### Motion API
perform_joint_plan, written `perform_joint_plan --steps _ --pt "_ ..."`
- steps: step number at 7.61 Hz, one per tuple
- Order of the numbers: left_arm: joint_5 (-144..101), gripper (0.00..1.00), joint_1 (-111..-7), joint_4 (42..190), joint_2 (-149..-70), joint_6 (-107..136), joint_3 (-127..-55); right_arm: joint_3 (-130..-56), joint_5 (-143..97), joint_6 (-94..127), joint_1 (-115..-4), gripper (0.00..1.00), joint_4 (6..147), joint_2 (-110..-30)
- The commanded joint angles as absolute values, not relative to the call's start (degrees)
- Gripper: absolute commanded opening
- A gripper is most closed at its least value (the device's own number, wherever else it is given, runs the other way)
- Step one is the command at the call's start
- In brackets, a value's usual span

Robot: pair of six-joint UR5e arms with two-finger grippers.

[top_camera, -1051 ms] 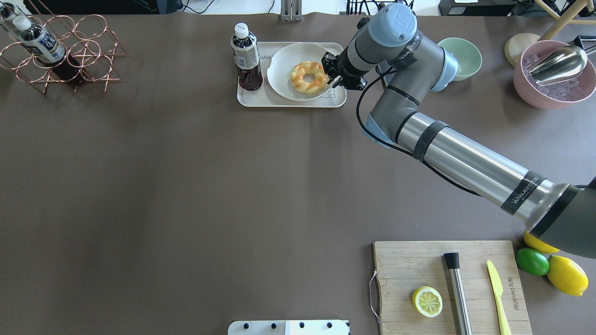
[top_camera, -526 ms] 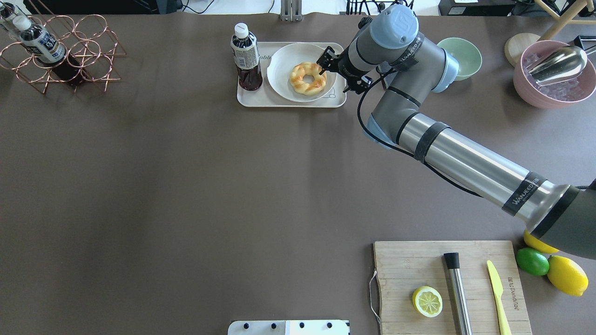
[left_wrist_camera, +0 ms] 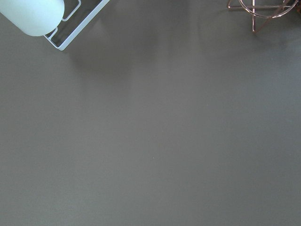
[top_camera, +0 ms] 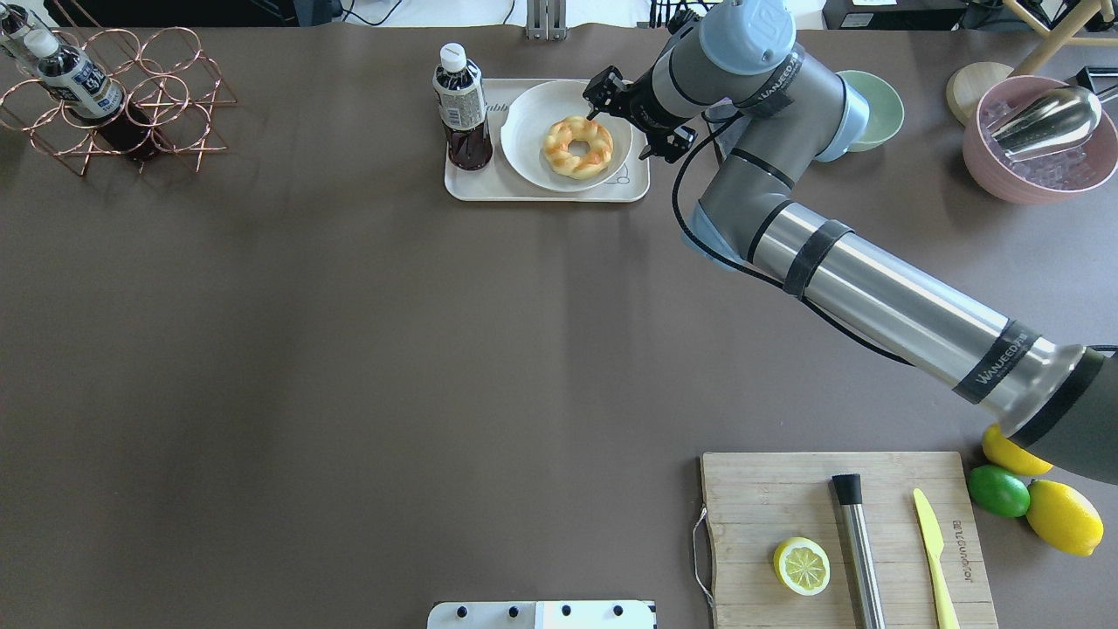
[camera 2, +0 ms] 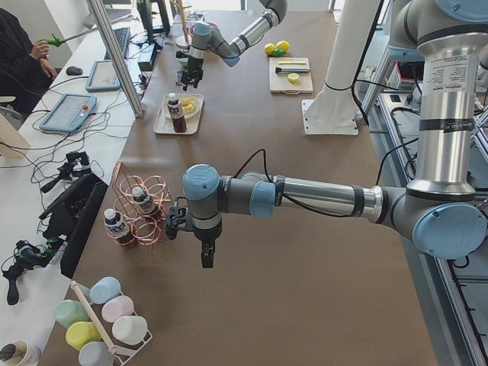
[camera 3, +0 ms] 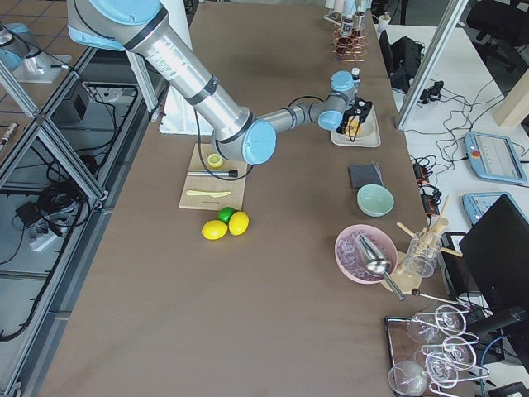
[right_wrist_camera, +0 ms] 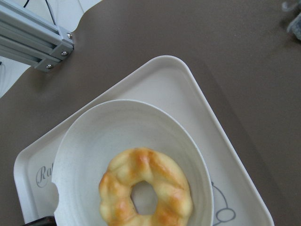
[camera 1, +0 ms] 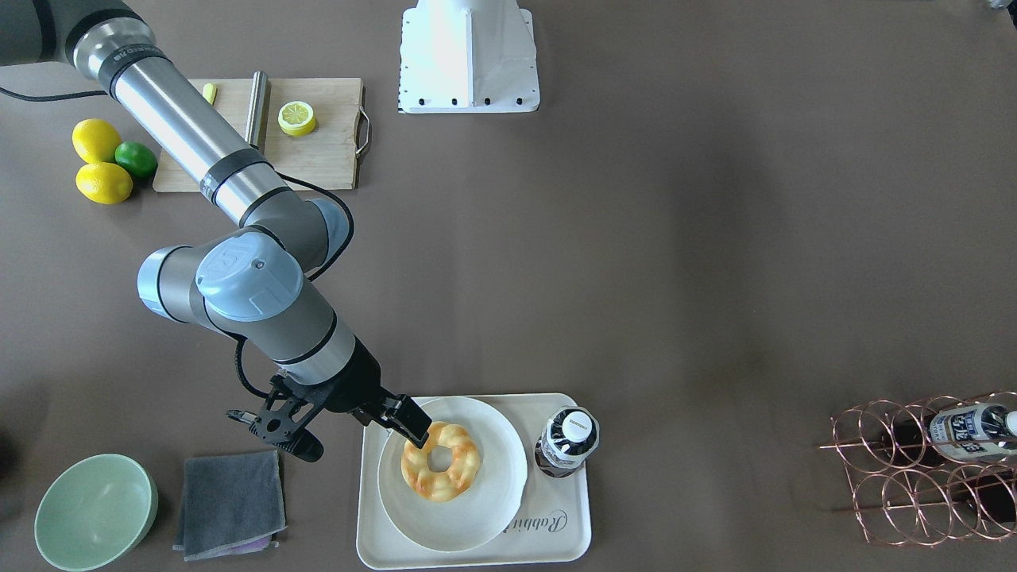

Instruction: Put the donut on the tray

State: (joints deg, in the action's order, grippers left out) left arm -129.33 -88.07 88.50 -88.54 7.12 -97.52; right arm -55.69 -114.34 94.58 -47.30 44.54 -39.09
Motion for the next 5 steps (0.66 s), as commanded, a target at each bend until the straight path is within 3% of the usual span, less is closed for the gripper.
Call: perform_joint_plan --steps 1,5 --pt "-129.29 0.98 -88.15 88.51 -88.42 7.12 -97.56 -70.68 -120.99 93.0 -51.31 0.99 50.25 -47.24" --pt "-129.29 0.98 -88.24 88.51 -88.15 7.12 -97.74 -98.71 -125.86 86.89 -54.58 1.0 52.12 -70.23"
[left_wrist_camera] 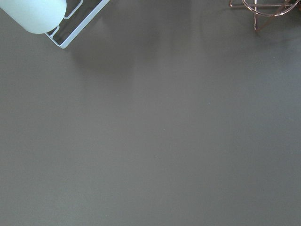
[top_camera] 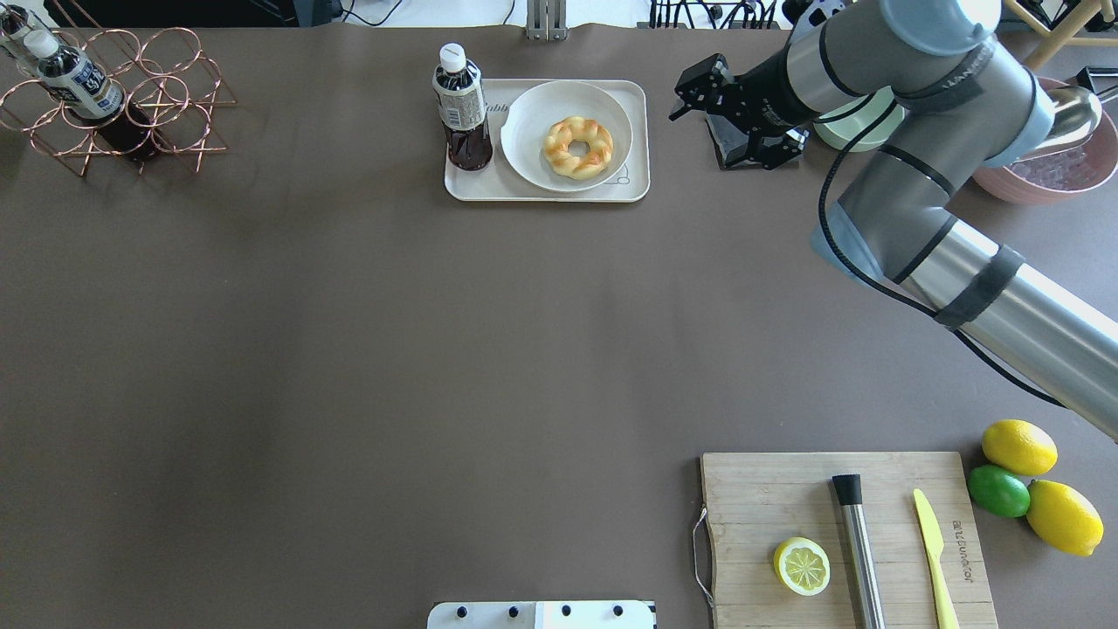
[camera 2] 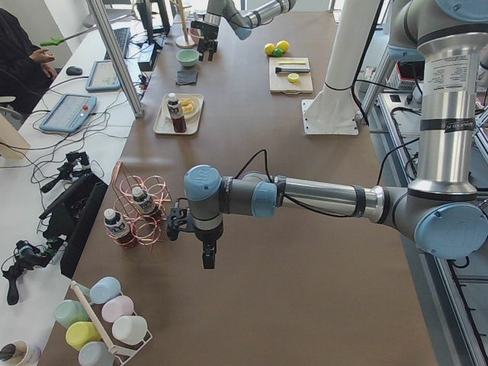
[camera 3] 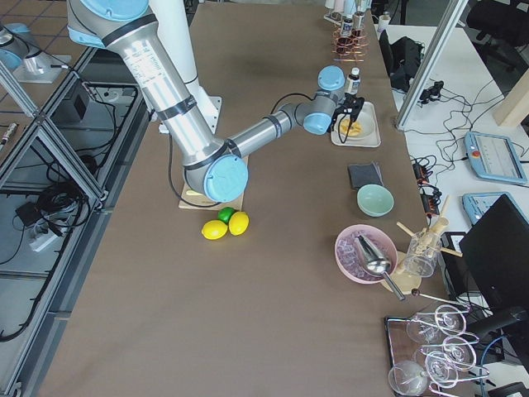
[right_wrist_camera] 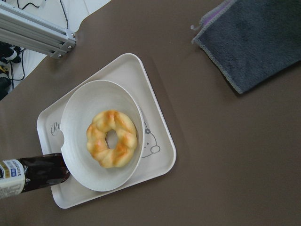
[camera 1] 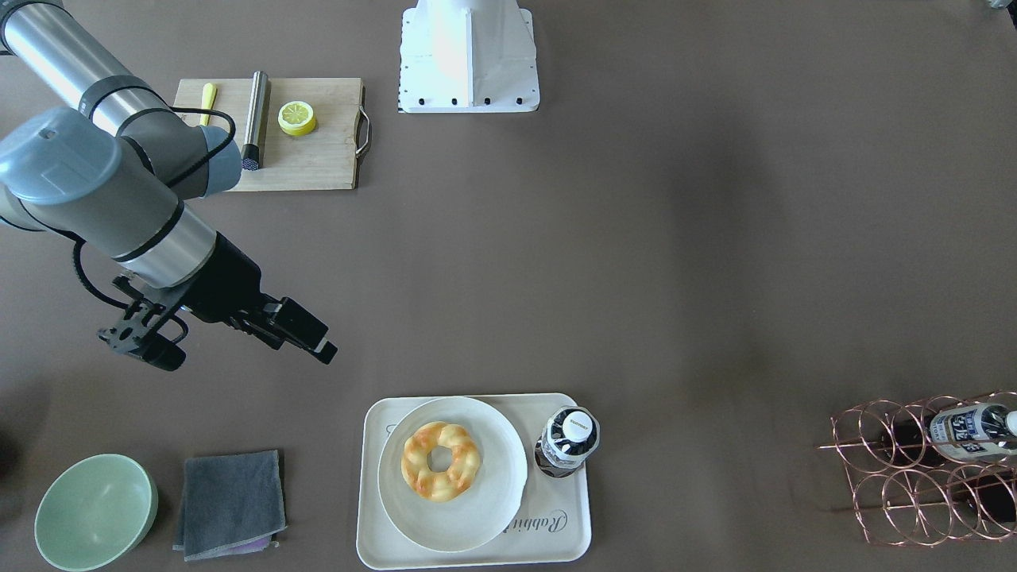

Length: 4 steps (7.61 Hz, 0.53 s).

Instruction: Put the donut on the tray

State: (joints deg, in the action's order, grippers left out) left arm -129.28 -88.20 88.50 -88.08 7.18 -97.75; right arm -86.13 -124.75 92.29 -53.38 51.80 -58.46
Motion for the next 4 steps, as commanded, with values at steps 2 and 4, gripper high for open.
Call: perform_joint_plan --steps 2,4 --pt "-129.29 0.98 -88.42 88.51 -88.16 7.12 -97.73 -105.1 -126.56 71.44 -58.69 1.0 52.12 -84.05" --pt "-129.29 0.98 -88.33 88.42 -88.42 7.12 -97.56 -104.77 -132.08 58.08 -65.53 1.0 55.43 -89.1"
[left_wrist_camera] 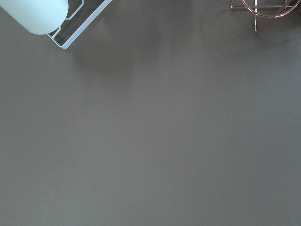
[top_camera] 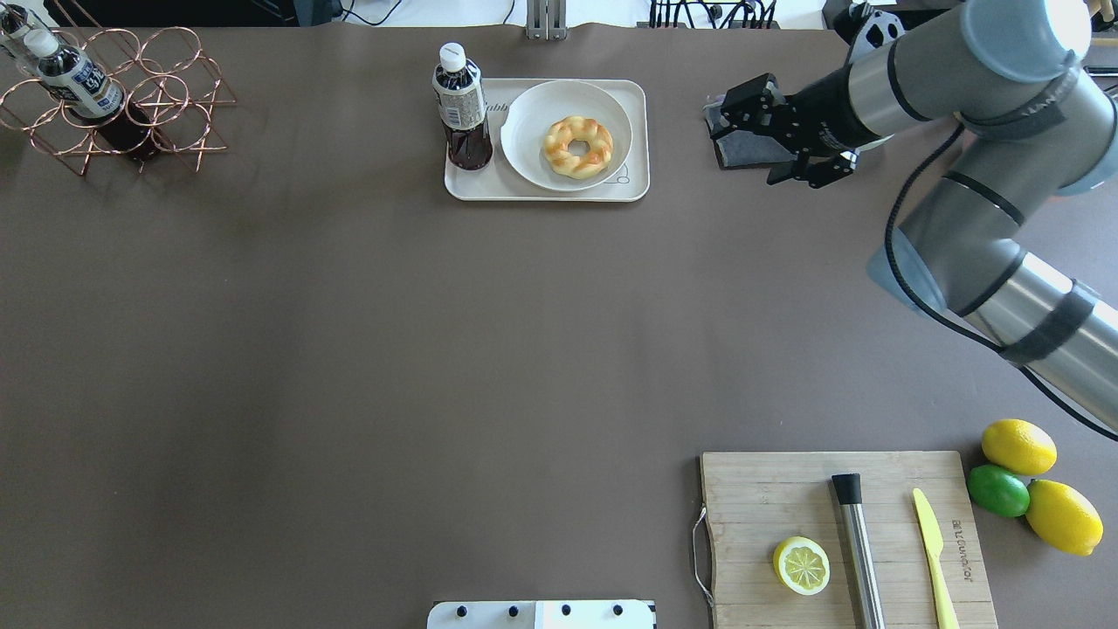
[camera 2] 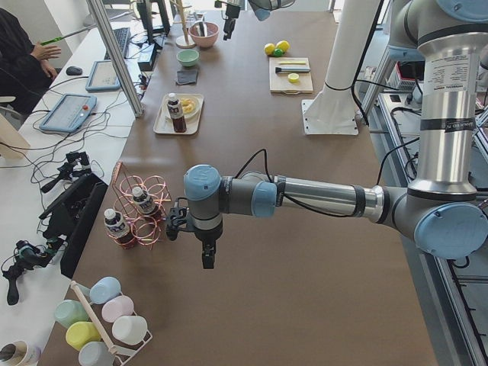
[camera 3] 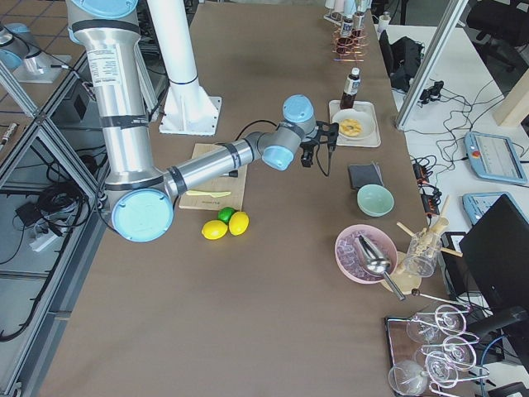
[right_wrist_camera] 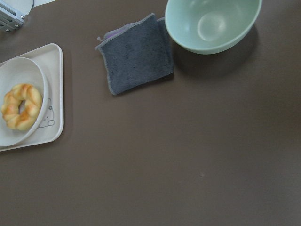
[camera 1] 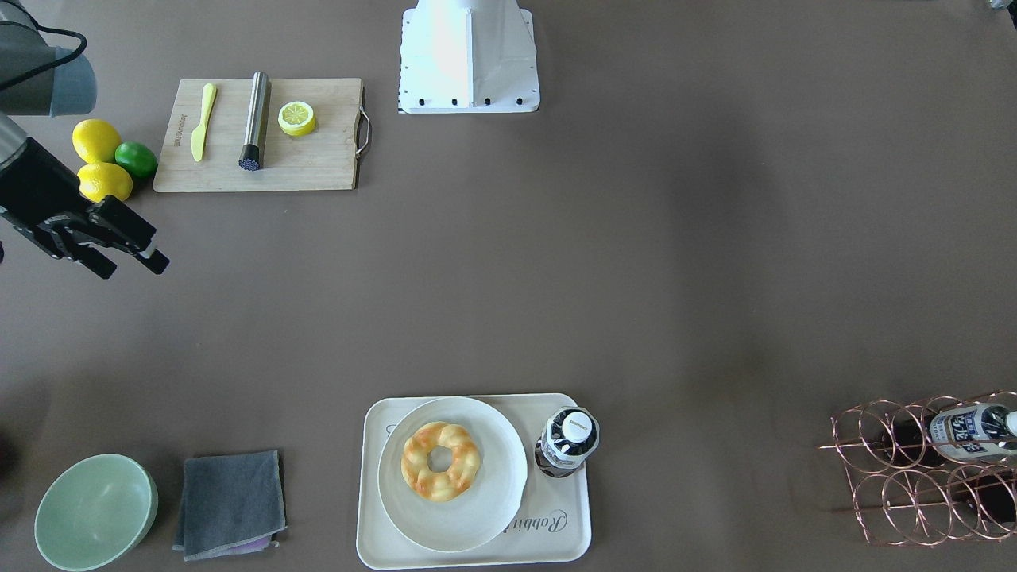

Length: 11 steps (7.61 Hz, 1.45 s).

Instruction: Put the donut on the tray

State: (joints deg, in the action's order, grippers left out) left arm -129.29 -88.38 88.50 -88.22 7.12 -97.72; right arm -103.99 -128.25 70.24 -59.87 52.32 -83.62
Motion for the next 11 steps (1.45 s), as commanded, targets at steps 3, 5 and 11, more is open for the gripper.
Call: perform_joint_plan --steps 3,5,11 --pt "-129.29 0.98 -88.33 88.33 -88.68 7.21 -97.56 -104.59 -132.89 23.59 -75.29 1.0 80.06 -89.21" --pt "-129.37 0.98 -88.42 88.33 -88.33 7.21 -97.65 -101.45 -132.45 5.09 -80.92 1.0 94.15 -86.6" --pt "-129.37 0.98 -88.42 88.33 -87.8 7.03 -97.21 -85.52 -131.9 -11.69 -90.08 1.0 104.94 -82.7"
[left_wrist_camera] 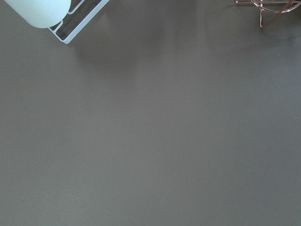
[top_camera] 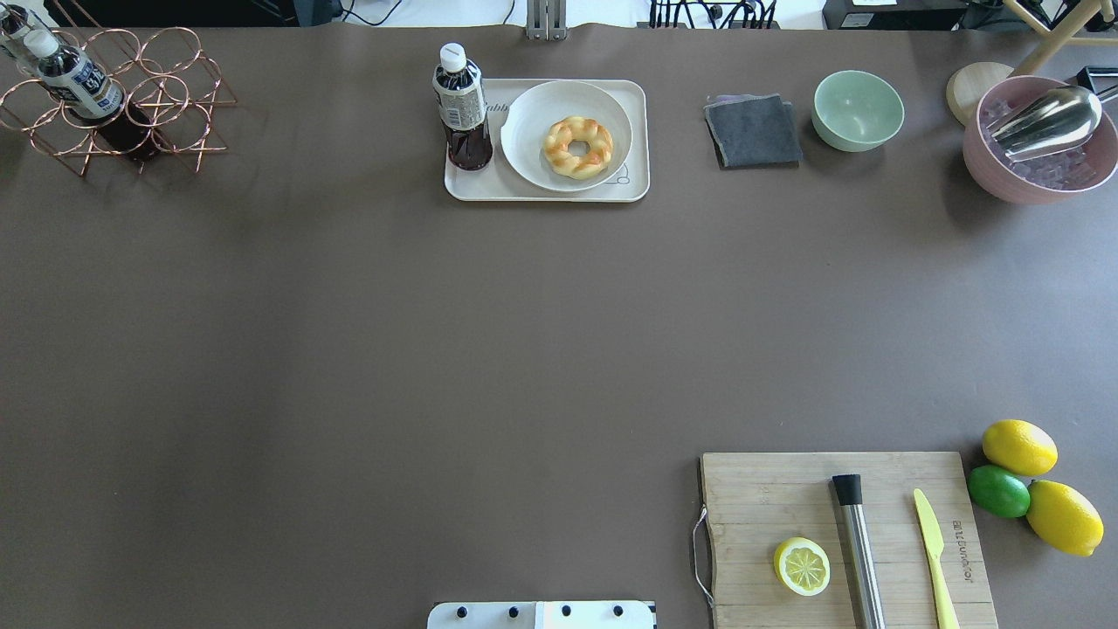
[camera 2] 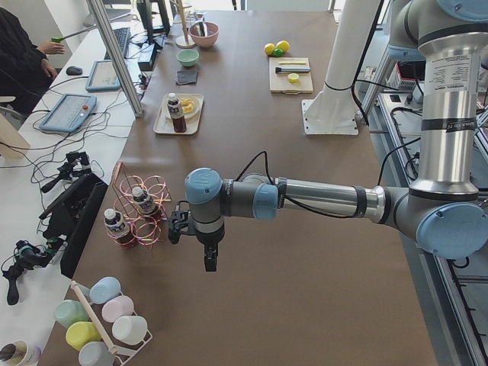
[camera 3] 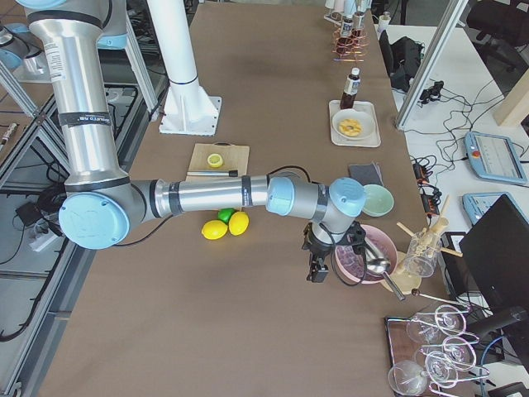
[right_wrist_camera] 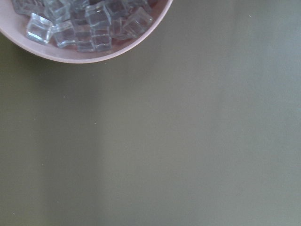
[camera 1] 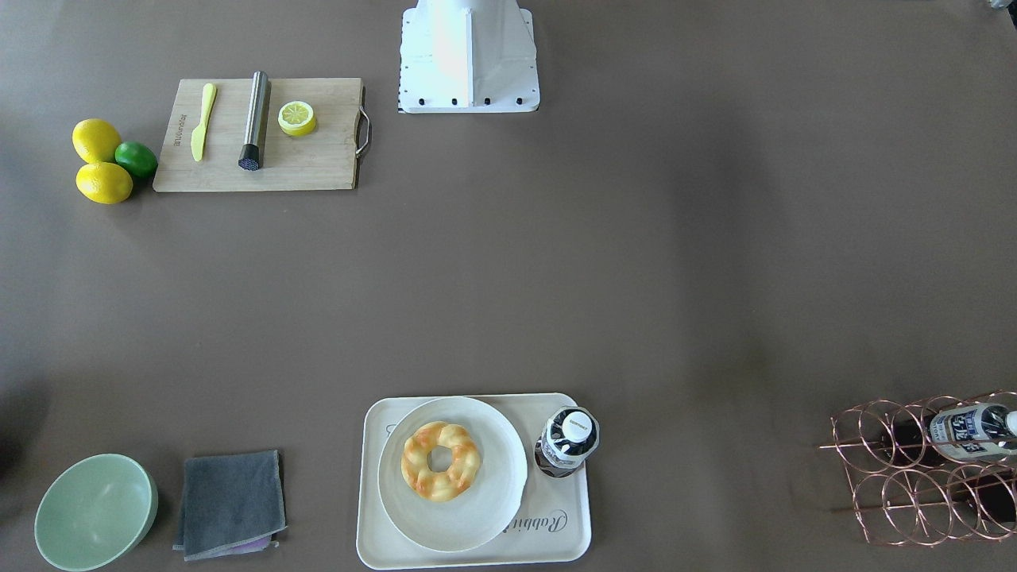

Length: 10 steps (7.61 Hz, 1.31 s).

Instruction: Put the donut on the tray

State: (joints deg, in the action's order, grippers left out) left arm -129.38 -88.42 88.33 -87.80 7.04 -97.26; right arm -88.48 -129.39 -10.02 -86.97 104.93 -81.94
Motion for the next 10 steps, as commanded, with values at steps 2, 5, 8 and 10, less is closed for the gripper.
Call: perform_joint_plan --steps 2,5,8,10 --pt "-129.37 0.98 -88.42 88.42 -87.98 6.94 -97.21 -86.56 -133.24 -11.34 -90.79 1.0 104.85 -84.54" --pt "-129.37 0.98 -88.42 88.42 -87.8 6.94 -97.56 -86.22 -133.07 -11.16 -90.79 1.0 104.85 -84.03" --pt "-129.37 0.98 -88.42 88.42 -88.15 6.94 -97.47 -86.13 -133.07 -11.07 -90.79 1.0 104.85 -83.85" --pt "-129.37 0.98 -88.42 88.42 -88.33 7.03 -97.47 -85.96 -133.15 -11.07 -90.79 1.0 103.9 -83.85"
